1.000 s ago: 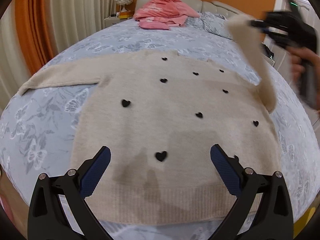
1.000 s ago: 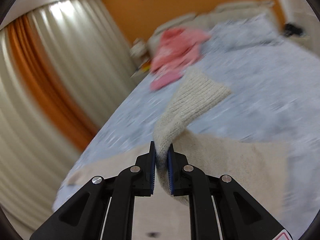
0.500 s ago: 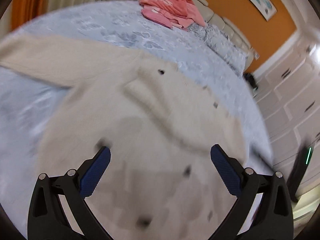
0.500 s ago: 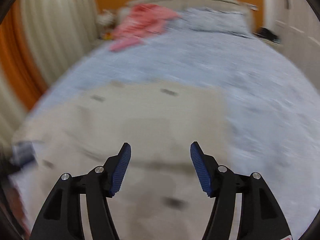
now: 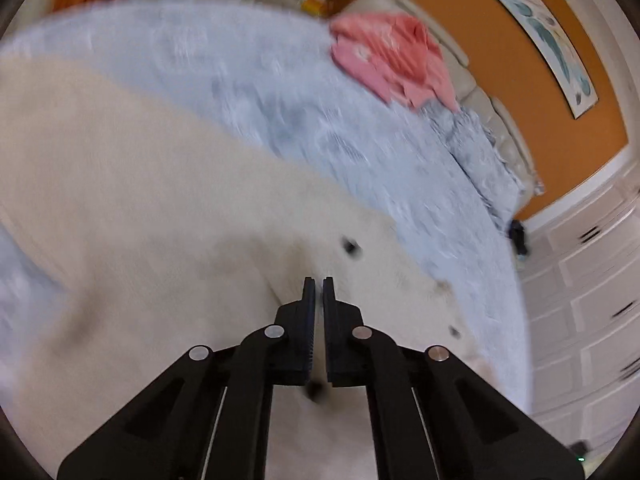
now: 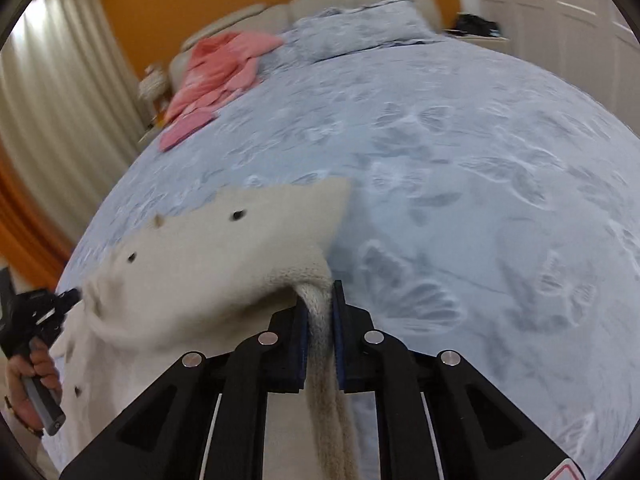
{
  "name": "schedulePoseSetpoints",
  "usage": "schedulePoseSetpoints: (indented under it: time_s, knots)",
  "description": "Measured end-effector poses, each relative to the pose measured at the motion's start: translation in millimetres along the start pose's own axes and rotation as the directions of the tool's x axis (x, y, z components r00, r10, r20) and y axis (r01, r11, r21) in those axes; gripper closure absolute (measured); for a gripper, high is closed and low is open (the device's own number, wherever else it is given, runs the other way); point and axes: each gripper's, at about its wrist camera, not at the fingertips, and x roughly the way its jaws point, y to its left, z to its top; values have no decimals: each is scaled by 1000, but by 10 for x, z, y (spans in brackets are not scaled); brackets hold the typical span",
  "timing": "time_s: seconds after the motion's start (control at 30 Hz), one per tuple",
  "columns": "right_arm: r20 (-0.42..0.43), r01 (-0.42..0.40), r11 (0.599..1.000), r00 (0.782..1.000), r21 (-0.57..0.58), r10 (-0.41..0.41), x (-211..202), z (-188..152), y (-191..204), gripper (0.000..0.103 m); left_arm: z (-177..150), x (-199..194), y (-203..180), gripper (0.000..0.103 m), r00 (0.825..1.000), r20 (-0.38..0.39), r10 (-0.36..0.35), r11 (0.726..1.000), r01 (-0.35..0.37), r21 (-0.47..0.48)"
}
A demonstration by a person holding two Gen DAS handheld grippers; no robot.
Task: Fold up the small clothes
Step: 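Grasp the sweater sleeve cuffs with the left and right grippers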
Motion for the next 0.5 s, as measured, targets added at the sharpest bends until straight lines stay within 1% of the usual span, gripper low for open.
schedulePoseSetpoints:
  time_s: [0.03, 0.07, 0.1, 0.13, 0.17, 0.2, 0.23, 0.27, 0.3, 0.33, 0.37, 0.4, 0.43, 0.47, 0.5]
  knots:
    - [-43, 29, 1000, 999, 4, -29, 118, -66, -64, 94, 10, 36, 55, 101, 1000, -4, 27, 1000, -27, 9]
    - [-110, 58, 998, 992, 5, -58, 278, -170, -135, 94, -16, 146, 151, 100, 997, -47, 60, 998, -59, 12]
    - [-149, 61, 998, 987, 2, -60, 395, -280, -185, 94, -25, 232, 221, 100, 993, -80, 89, 996, -88, 15]
    - [-105, 63, 998, 992, -10, -64, 315, -283, -173, 90, -49, 281, 300, 101, 987, -98, 124, 992, -123, 20]
    - [-112, 79, 997, 991, -15, -80, 284, -261, -151, 87, -85, 264, 343, 100, 988, -96, 118, 993, -116, 24]
    - [-103, 80, 997, 991, -3, -80, 200, -230, -120, 83, -99, 174, 378, 100, 992, -83, 91, 996, -90, 19]
    - [-88, 84, 996, 993, -6, -84, 132, -219, -97, 82, -119, 112, 391, 97, 994, -79, 70, 998, -70, 0]
    - [-76, 94, 995, 993, -20, -95, 81, -217, -78, 81, -128, 58, 404, 87, 996, -86, 36, 999, -38, -29]
    - [-53, 121, 991, 991, -48, -123, -11, -220, -30, 76, -142, -6, 414, 63, 995, -93, -20, 997, 13, -71]
    - [-22, 141, 988, 990, -65, -143, -131, -259, 34, 71, -132, -50, 396, 48, 994, -91, -53, 995, 44, -93]
    - [-3, 137, 988, 990, -67, -138, -230, -288, 50, 59, -127, -74, 369, 30, 994, -85, -70, 992, 61, -108]
    - [2, 130, 989, 991, -67, -130, -288, -306, 65, 54, -176, -102, 304, 20, 991, -94, -96, 989, 84, -126]
    - [1, 126, 990, 992, -69, -126, -354, -364, 86, 54, -214, -61, 244, 16, 984, -130, -124, 984, 106, -140]
    - [-2, 126, 989, 992, -72, -126, -391, -403, 98, 54, -262, 26, 207, 15, 972, -179, -149, 979, 121, -162]
    - [-7, 125, 989, 992, -75, -125, -433, -471, 130, 54, -291, 86, 183, 18, 965, -208, -160, 976, 124, -178]
